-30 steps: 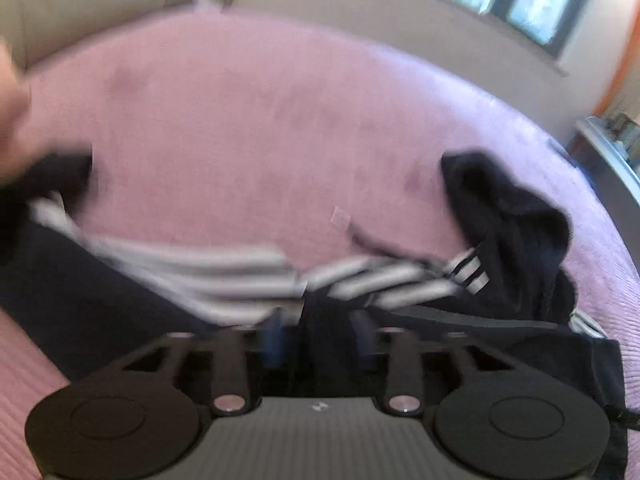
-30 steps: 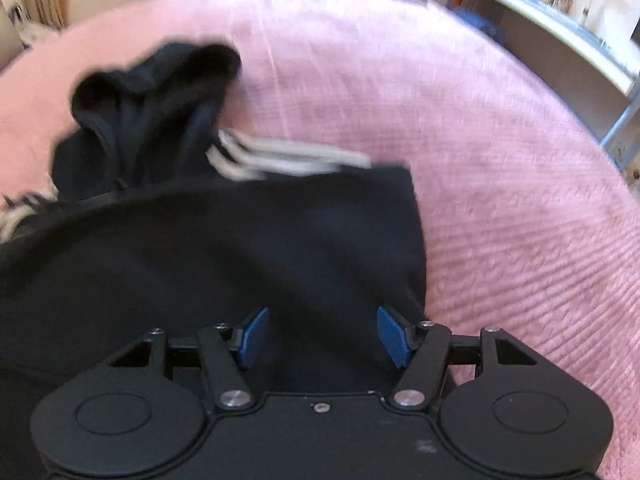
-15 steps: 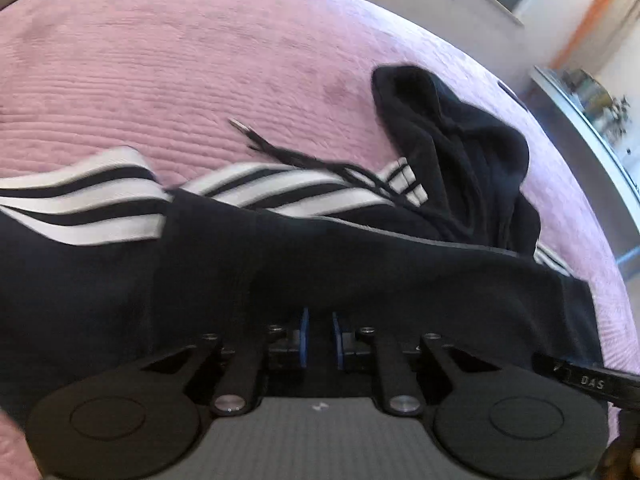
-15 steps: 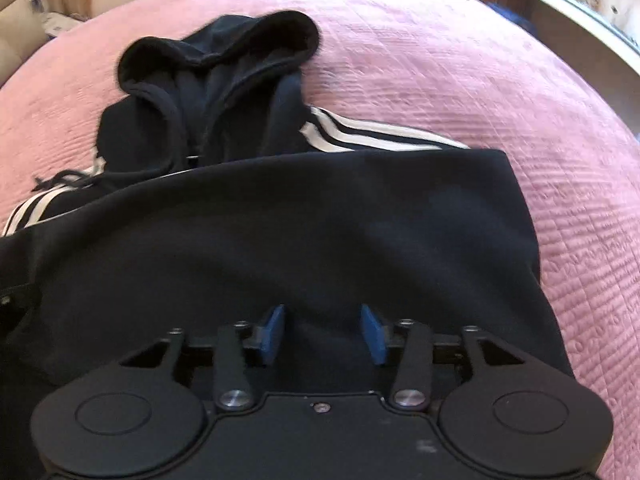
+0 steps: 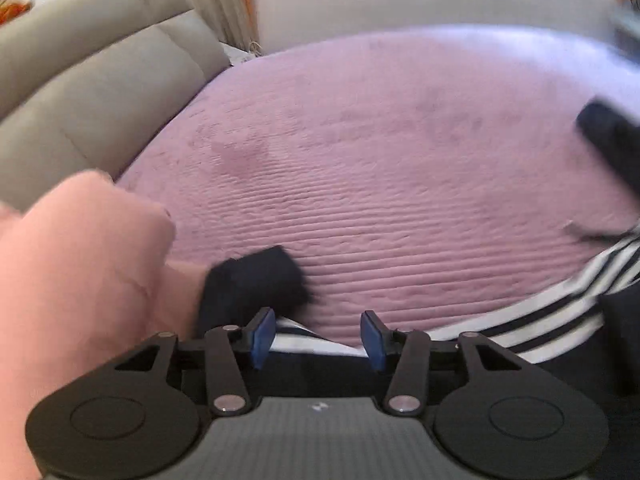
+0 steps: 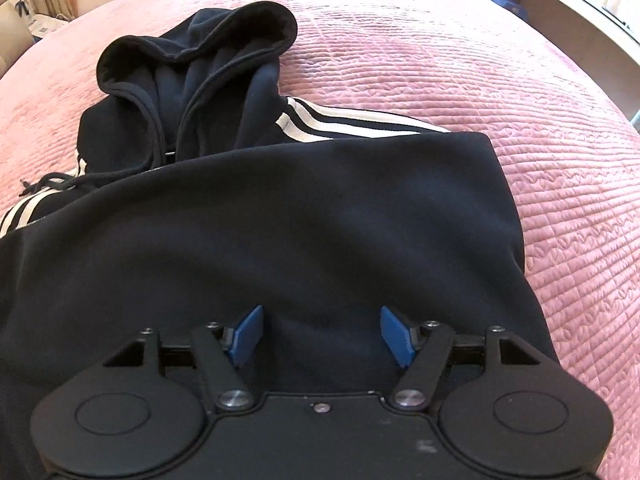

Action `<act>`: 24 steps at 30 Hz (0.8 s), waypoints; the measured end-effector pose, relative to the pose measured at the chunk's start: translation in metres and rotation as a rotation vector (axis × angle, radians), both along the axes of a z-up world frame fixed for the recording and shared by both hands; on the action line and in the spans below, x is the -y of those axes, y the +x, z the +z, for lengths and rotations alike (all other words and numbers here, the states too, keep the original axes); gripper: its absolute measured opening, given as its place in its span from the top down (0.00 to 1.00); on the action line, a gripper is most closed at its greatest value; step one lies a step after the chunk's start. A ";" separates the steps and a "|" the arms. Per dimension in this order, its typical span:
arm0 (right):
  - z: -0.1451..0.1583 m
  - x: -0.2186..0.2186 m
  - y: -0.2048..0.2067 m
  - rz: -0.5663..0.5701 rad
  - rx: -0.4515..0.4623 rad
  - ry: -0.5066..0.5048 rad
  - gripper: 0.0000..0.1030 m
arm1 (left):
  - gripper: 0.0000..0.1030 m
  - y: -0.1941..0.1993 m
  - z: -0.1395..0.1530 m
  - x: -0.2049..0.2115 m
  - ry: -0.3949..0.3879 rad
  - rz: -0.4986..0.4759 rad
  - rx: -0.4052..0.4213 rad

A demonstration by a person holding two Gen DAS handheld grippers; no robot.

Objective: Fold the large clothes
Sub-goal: 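Grasp the cuff with the left gripper, fold it across the body, release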

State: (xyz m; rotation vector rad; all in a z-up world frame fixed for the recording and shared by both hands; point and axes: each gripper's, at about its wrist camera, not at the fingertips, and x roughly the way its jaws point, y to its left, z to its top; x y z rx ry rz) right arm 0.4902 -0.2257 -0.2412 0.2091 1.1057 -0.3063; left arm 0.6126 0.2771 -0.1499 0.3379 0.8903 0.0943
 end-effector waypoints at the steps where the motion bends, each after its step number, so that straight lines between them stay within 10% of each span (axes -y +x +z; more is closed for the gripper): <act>1: -0.001 0.001 0.001 -0.003 -0.003 0.002 0.24 | 0.43 0.010 -0.007 -0.004 0.024 -0.014 -0.025; 7: -0.003 0.001 0.004 -0.005 -0.007 -0.002 0.22 | 0.30 0.054 -0.051 -0.023 0.228 0.012 -0.092; 9: -0.004 0.002 0.004 -0.015 -0.004 0.004 0.22 | 0.50 0.065 -0.058 -0.027 0.243 0.025 -0.114; 11: -0.004 0.001 0.004 -0.013 -0.004 -0.001 0.22 | 0.88 0.068 -0.056 -0.034 0.174 0.033 -0.116; 17: -0.003 0.001 0.004 -0.003 -0.004 0.004 0.21 | 0.88 0.003 0.045 -0.058 -0.231 0.070 0.160; 24: 0.020 -0.012 -0.014 0.036 0.038 0.027 0.22 | 0.88 -0.082 0.122 -0.020 -0.452 -0.019 0.295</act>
